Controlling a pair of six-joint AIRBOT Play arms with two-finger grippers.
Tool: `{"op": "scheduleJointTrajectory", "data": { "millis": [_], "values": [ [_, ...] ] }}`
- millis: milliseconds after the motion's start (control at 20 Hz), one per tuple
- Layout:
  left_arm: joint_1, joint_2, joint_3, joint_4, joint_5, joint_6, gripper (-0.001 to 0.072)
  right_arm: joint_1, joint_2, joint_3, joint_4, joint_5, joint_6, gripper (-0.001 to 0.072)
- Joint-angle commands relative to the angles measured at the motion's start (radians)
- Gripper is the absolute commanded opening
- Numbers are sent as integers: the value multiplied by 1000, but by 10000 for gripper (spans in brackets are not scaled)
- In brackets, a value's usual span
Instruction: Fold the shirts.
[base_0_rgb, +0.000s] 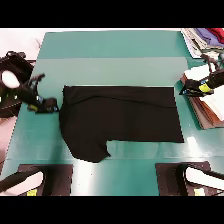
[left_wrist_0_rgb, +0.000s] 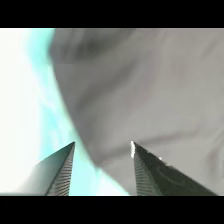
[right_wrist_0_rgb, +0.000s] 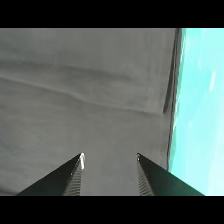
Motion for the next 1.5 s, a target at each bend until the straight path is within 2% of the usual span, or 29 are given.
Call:
{"op": "scheduleJointTrajectory", "data": {
  "millis": [0, 200, 250, 400, 450, 600, 650, 700, 800, 1000, 1050, 1100, 1200, 1300, 1450],
  "values": [
    [0, 234, -309, 10, -3, -55, 440, 1, 87, -60, 14, -32, -5, 393],
    [0, 298, -521, -170, 85, -48, 439, 1, 90, -60, 40, -33, -6, 392],
    [0, 298, -556, -214, 122, -23, 439, 1, 90, -59, 51, -32, -6, 392],
    [-1, 298, -615, -286, 212, -18, 439, 1, 90, -59, 58, -33, -6, 392],
    [-15, 298, -621, -322, 238, 3, 439, 1, 90, -59, 57, -33, -6, 392],
    [-147, 298, -623, -348, 331, -2, 438, 1, 90, -60, 57, -31, -6, 392],
    [-187, 298, -622, -360, 350, -8, 388, 1, 90, -60, 57, -29, -6, 392],
    [-205, 298, -615, -376, 350, -12, 251, -5, 90, -60, 53, -19, -6, 392],
    [-205, 298, -577, -378, 328, -5, 22, -43, 91, -69, 47, 20, -22, 392],
    [-205, 298, -473, -310, 258, -5, 21, -222, 126, -247, 26, 74, -48, 403],
    [-205, 298, -460, -303, 254, -3, 22, -274, 137, -315, -8, 74, -48, 508],
    [-205, 298, -454, -304, 254, -1, 22, -332, 143, -390, -37, 76, -48, 576],
    [-205, 298, -454, -306, 254, -1, 22, -436, 144, -531, -21, 63, -48, 571],
    [-205, 298, -454, -306, 254, -1, 22, -494, 144, -640, 14, 32, -77, 477],
    [-205, 298, -454, -307, 254, -2, 22, -510, 144, -730, 56, -22, -85, 472]
  ]
}}
